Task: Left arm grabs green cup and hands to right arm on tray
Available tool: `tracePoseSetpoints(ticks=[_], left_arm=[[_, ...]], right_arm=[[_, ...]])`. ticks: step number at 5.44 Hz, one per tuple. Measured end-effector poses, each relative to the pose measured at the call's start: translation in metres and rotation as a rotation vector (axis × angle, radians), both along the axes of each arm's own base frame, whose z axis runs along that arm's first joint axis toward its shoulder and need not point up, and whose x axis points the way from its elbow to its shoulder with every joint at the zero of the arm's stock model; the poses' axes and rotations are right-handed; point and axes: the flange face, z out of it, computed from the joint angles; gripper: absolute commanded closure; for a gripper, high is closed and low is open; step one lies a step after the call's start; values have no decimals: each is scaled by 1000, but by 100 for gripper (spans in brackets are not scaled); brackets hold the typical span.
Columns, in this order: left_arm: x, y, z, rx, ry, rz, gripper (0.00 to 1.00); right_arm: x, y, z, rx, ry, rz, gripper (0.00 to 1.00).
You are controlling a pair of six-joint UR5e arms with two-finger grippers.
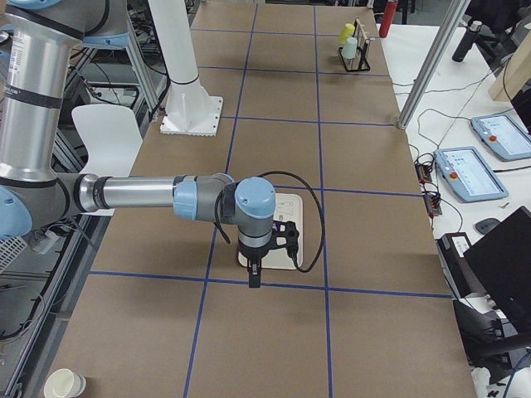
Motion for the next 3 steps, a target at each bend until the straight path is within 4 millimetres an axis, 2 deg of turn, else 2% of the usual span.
tracePoseSetpoints(ticks=[2, 3], left_arm=[[0, -6, -10, 26, 1, 3, 0], [0, -21, -27, 76, 0, 5, 0]], right_arm=[[0, -1, -2, 11, -1, 1, 0], [-1, -7, -8, 48, -3, 6, 0]])
